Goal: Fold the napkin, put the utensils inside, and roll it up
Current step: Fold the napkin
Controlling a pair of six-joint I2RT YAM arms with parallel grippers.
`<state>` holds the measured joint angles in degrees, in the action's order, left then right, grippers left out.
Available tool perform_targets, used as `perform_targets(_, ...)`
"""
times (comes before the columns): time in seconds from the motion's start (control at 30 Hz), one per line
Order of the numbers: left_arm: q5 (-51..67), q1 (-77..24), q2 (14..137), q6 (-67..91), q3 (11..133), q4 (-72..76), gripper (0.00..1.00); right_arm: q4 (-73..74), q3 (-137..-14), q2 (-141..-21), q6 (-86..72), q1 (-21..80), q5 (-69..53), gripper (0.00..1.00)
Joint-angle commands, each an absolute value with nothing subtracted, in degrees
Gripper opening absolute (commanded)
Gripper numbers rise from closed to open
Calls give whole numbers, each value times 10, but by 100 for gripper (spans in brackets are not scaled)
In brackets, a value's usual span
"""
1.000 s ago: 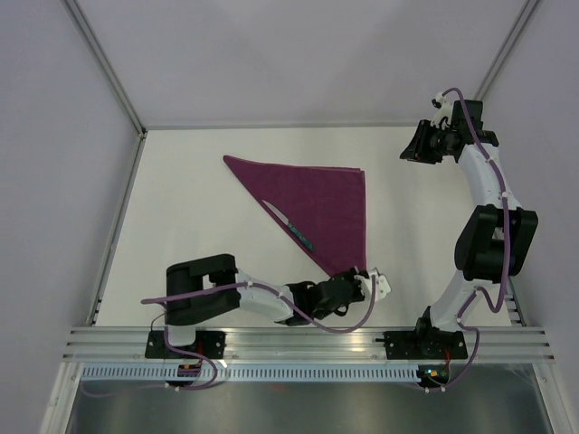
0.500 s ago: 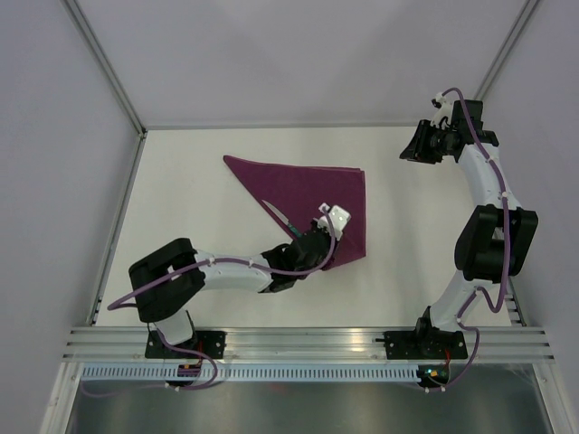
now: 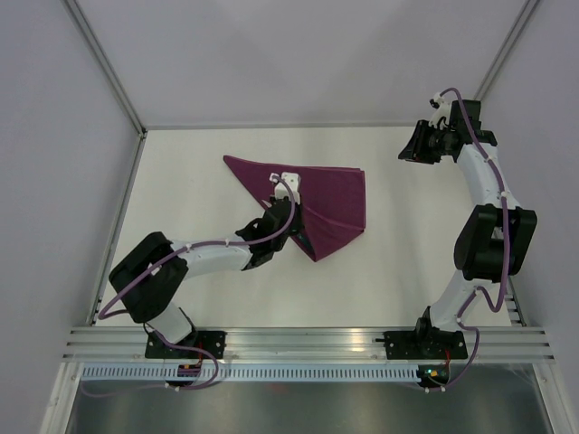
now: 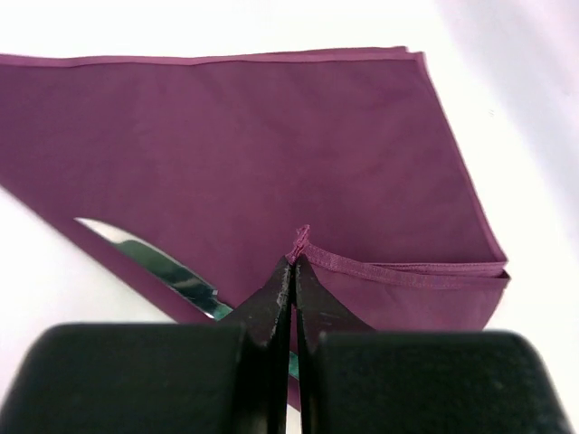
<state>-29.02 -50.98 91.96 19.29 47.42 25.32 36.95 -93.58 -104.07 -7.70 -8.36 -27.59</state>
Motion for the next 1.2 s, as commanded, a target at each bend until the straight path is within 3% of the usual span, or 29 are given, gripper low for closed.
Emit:
perform_targets(0.0, -294, -487, 907, 244, 485, 239, 2, 367, -961, -1048, -80, -77, -278, 36)
perform_targets(1.17, -244, -375, 967, 303, 480, 224, 2, 370, -962, -1064, -70, -58, -264, 36)
